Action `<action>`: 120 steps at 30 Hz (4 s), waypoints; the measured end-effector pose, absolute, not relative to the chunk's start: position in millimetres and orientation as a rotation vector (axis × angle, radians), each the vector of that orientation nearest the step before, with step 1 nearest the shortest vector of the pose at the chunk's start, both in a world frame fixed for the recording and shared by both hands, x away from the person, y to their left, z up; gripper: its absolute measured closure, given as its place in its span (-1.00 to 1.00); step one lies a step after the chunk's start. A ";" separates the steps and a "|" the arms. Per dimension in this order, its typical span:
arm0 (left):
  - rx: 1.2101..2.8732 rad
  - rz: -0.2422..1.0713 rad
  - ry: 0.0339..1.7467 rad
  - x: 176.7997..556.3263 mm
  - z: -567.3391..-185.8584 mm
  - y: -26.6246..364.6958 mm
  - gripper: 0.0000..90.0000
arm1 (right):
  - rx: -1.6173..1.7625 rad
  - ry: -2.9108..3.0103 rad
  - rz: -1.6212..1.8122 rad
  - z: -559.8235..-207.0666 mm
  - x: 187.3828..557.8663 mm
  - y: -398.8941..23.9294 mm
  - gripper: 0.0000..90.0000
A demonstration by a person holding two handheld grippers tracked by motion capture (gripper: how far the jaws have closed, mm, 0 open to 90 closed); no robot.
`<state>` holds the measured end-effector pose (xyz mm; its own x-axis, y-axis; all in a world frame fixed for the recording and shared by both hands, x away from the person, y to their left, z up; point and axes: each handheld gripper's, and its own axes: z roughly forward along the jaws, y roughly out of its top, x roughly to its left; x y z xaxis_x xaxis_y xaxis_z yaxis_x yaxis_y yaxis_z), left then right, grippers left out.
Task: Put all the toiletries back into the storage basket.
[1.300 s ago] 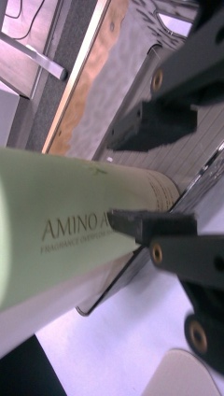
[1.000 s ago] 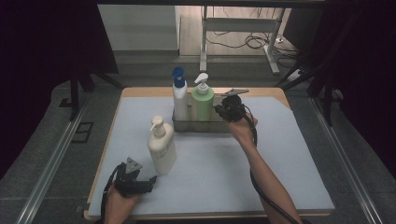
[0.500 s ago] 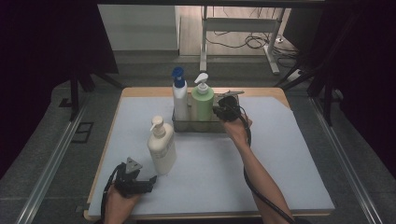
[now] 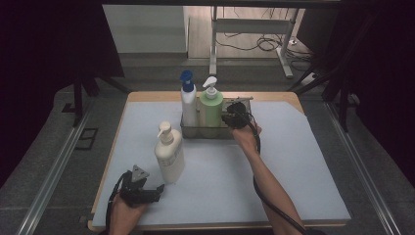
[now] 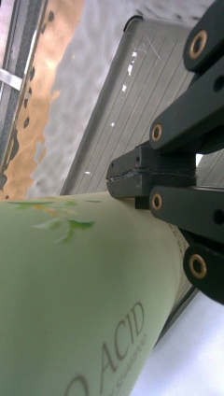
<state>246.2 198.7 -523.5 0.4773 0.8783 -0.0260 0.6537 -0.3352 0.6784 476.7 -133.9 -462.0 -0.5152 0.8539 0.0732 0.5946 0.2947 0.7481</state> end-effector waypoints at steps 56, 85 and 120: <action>2.099 0.462 1.262 246.2 -523.4 198.6 -0.73 | 1.044 2.295 1.139 -422.5 416.7 -163.8 -0.38; 2.099 0.462 1.263 246.2 -523.4 198.6 -0.73 | 0.948 2.405 1.098 -419.9 360.1 -196.0 -1.00; 2.101 0.460 1.263 246.4 -523.2 198.8 -0.73 | 1.145 2.327 0.987 -485.7 290.8 -257.6 -1.00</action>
